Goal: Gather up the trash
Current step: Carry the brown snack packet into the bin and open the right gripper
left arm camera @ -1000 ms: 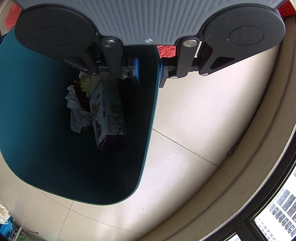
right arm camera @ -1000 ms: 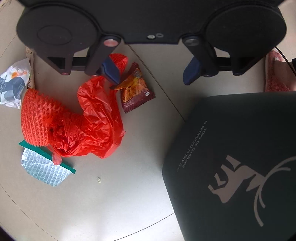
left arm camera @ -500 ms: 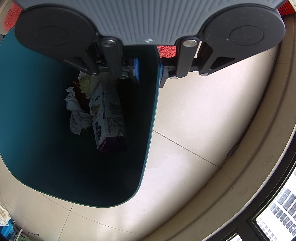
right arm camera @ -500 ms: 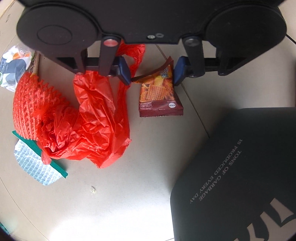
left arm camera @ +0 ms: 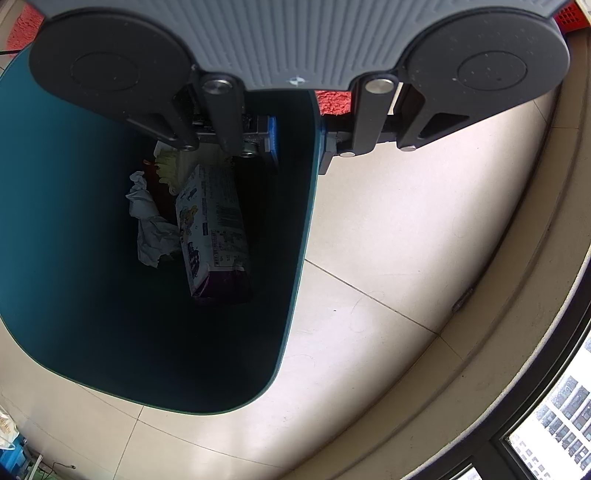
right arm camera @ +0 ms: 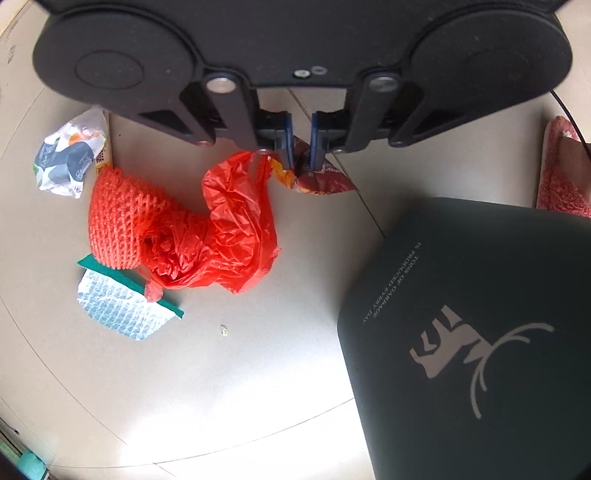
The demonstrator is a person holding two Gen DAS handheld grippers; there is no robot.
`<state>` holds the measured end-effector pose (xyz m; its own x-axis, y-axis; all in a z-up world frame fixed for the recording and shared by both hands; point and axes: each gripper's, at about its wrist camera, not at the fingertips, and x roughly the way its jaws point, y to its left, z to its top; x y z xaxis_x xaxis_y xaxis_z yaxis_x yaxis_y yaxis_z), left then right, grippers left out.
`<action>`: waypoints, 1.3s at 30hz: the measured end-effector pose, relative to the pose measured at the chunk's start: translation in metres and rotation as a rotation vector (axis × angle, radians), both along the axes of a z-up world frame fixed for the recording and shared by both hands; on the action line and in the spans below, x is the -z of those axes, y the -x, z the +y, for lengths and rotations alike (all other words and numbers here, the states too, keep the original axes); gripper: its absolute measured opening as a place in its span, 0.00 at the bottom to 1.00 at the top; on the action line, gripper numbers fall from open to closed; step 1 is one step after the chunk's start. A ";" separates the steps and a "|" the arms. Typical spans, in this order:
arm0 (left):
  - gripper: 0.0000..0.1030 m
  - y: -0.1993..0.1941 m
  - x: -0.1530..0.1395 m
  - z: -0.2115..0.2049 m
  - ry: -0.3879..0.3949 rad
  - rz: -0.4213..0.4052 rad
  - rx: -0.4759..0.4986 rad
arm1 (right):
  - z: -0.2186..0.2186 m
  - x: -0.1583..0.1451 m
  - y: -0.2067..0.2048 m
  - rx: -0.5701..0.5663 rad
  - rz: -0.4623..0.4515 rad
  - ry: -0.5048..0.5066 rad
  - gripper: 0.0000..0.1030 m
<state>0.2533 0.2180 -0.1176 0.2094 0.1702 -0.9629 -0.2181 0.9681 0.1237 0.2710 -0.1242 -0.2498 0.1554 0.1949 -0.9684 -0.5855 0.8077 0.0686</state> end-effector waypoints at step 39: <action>0.19 0.001 -0.005 0.000 0.008 -0.027 -0.002 | 0.159 -0.153 0.021 -0.142 -0.158 -0.126 0.07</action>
